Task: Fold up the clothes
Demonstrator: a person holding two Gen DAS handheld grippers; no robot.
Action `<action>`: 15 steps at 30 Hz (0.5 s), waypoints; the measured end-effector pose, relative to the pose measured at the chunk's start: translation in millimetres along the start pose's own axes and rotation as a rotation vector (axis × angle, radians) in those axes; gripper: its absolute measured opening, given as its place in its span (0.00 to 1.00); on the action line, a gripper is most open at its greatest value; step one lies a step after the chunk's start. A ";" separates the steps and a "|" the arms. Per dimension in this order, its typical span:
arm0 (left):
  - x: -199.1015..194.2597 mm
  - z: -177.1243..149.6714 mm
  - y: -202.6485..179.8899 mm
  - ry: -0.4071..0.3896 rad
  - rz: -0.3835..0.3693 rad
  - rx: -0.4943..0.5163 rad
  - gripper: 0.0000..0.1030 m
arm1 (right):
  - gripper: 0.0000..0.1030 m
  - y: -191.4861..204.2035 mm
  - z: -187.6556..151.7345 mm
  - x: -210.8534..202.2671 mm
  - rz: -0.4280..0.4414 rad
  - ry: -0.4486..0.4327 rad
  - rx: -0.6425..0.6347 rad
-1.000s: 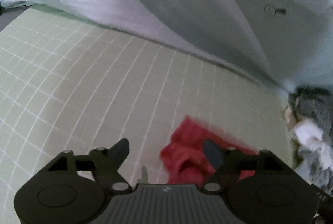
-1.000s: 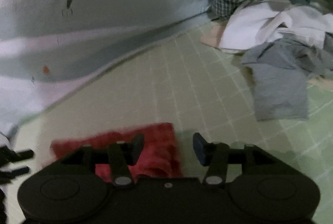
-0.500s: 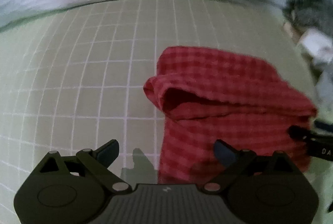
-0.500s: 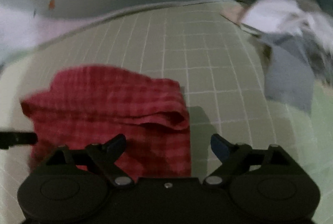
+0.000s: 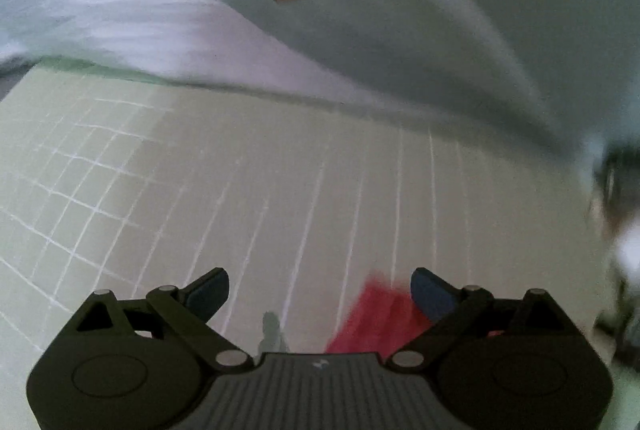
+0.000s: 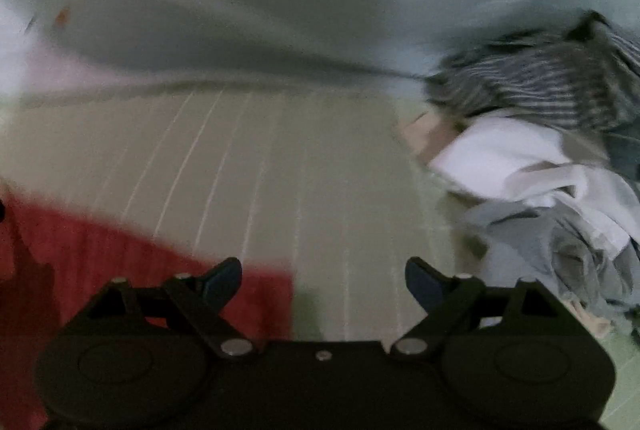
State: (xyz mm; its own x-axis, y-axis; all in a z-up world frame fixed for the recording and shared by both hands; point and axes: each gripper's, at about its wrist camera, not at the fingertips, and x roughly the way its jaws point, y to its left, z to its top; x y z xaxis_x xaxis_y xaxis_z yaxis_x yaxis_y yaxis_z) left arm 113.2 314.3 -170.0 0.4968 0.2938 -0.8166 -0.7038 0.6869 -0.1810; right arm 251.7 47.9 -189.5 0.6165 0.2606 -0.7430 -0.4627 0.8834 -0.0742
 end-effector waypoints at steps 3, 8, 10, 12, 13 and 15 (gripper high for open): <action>-1.0 7.3 8.4 -0.018 -0.026 -0.050 0.94 | 0.92 -5.9 -0.2 -2.5 0.028 0.007 0.055; 4.7 -18.5 -1.1 0.065 -0.055 0.083 0.95 | 1.00 -1.4 -25.4 -8.0 0.116 0.065 0.079; 6.1 -34.6 -7.8 0.104 -0.083 0.141 0.95 | 1.00 1.8 -39.1 -6.9 0.164 0.110 0.099; 9.0 -47.9 -13.8 0.140 -0.111 0.182 0.95 | 1.00 6.2 -50.8 -5.1 0.202 0.154 0.123; 11.2 -53.1 -16.5 0.158 -0.123 0.196 0.95 | 1.00 8.7 -55.6 -4.1 0.218 0.169 0.134; 17.0 -57.8 -21.4 0.182 -0.144 0.196 0.95 | 1.00 13.5 -60.1 -2.5 0.248 0.185 0.143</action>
State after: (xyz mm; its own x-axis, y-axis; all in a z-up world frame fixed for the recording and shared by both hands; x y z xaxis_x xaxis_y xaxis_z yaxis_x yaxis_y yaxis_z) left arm 107.3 266.2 -211.7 0.4726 0.0723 -0.8783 -0.5123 0.8335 -0.2070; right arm 205.6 35.8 -228.6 0.3642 0.4105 -0.8360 -0.4821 0.8511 0.2078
